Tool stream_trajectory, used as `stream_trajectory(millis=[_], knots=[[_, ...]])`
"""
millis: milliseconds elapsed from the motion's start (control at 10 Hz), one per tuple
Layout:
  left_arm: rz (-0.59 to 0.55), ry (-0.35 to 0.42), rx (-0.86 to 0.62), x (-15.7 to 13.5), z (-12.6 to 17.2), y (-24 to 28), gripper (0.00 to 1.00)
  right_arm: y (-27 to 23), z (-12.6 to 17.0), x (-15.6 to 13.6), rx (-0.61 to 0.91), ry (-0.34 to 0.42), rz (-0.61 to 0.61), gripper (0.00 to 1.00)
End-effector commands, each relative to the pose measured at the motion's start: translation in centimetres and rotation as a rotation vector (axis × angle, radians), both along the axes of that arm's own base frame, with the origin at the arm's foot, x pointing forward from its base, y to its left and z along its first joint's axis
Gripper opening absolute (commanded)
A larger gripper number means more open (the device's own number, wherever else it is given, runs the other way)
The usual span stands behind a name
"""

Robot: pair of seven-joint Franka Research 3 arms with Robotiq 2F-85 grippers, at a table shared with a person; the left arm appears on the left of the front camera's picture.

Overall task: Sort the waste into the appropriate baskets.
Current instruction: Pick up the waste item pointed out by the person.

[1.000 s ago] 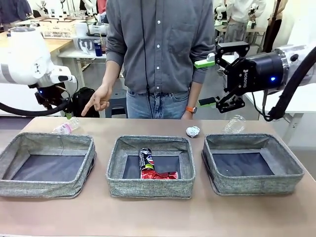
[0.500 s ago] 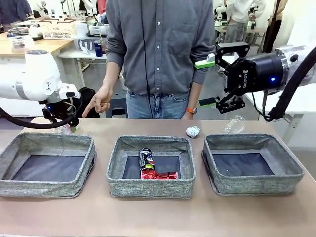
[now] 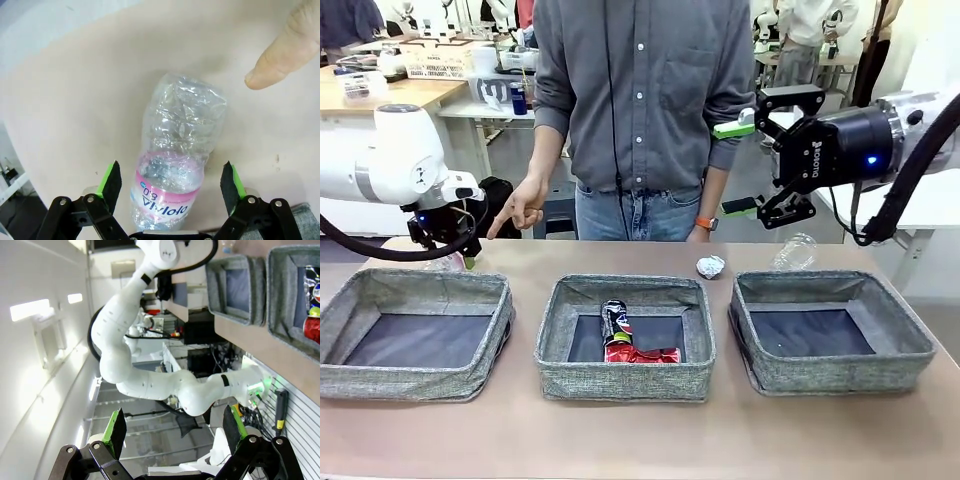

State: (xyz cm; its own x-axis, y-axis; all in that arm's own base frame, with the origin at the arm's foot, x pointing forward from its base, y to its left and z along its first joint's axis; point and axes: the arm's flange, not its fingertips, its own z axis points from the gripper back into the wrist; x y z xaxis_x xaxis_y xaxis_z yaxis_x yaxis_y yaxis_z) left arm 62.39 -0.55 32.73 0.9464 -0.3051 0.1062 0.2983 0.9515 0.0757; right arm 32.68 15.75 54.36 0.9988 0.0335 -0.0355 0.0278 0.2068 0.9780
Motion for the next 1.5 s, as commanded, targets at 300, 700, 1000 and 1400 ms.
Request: stream_trajectory(millis=[300,700,1000,1400], knots=[[-0.05,0.047,-0.027,0.3,0.3,0.0,0.0,0.3,0.2,0.0,0.024,-0.004,-0.004,1.0],[-0.044,0.049,-0.019,0.1,0.2,0.0,0.0,0.3,0.2,0.0,0.024,-0.004,-0.004,1.0],[0.006,0.036,-0.01,-0.3,1.1,0.7,0.0,0.3,0.2,0.0,0.024,-0.004,-0.004,1.0],[0.109,-0.051,0.04,-2.5,7.9,3.4,0.0,0.3,0.2,0.0,0.024,-0.004,-0.004,1.0]])
